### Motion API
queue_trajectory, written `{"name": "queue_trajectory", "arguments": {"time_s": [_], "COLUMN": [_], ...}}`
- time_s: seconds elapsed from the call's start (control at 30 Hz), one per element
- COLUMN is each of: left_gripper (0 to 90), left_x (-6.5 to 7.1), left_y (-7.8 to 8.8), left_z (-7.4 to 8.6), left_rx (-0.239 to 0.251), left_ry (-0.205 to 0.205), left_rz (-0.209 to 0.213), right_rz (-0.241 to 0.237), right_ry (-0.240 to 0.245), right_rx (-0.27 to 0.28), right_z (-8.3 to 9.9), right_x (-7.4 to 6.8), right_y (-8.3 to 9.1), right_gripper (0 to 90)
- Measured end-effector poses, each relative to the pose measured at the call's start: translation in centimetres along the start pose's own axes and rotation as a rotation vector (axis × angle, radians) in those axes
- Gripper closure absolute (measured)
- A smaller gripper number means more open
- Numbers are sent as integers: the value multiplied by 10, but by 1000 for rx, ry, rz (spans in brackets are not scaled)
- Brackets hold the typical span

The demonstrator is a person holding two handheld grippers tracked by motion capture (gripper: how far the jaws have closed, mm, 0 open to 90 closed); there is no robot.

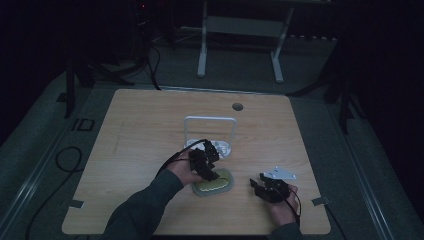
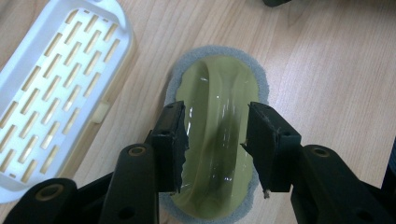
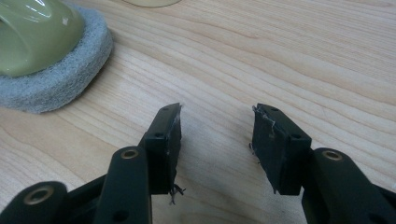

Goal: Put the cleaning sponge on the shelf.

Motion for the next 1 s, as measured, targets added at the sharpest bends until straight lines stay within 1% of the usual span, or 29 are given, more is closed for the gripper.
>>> {"name": "queue_trajectory", "arguments": {"time_s": [0.2, 0.27, 0.3, 0.37, 0.47, 0.53, 0.63, 0.67, 0.7, 0.73, 0.77, 0.83, 0.9, 0.93, 1.0], "left_gripper": [577, 581, 583, 584, 584, 585, 584, 584, 584, 584, 584, 585, 595, 598, 610], "left_x": [0, -1, -1, -2, -1, -1, -2, -2, -1, -1, -1, 0, 0, 0, -1], "left_y": [-2, -5, -5, -7, -8, -9, -11, -11, -12, -12, -13, -14, -15, -15, -17], "left_z": [-4, -4, -4, -5, -6, -7, -8, -8, -9, -9, -9, -9, -10, -10, -10], "left_rx": [-33, -57, -57, -83, -92, -108, -131, -131, -144, -144, -160, -167, -188, -188, -205], "left_ry": [-16, -18, -18, -22, -19, -29, -30, -30, -30, -30, -39, -43, -53, -53, -59], "left_rz": [6, 12, 12, 20, 22, 31, 34, 34, 38, 38, 41, 41, 44, 44, 51], "right_rz": [1, 1, 1, 0, 0, 0, 0, 0, 0, 0, 0, 0, 0, 0, 0], "right_ry": [-1, -1, -1, 0, 0, -1, -1, -1, 0, 0, 0, 0, 0, 0, 0], "right_rx": [2, 2, 2, 2, 2, 2, 2, 2, 2, 2, 2, 2, 2, 2, 2], "right_z": [0, 0, 0, 0, 0, 0, 0, 0, 0, 0, 0, 0, 0, 0, 0], "right_x": [0, 0, 0, -1, -1, -1, -1, -1, -1, -1, -1, -1, -1, -1, -1], "right_y": [0, 0, 0, 0, 0, 0, 0, 0, 0, 0, 0, 0, 0, 0, 0], "right_gripper": [513, 510, 510, 509, 509, 509, 508, 508, 507, 507, 507, 507, 506, 506, 506]}}
Point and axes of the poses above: each handheld gripper's, and its own axes: y roughly backward along the jaws, z roughly out of its underside, x roughly to its right, the point moved 6 cm from there along -y, roughly forward along the jaws, and after that the axes turned 10 degrees about x, right-handed, at the moved point
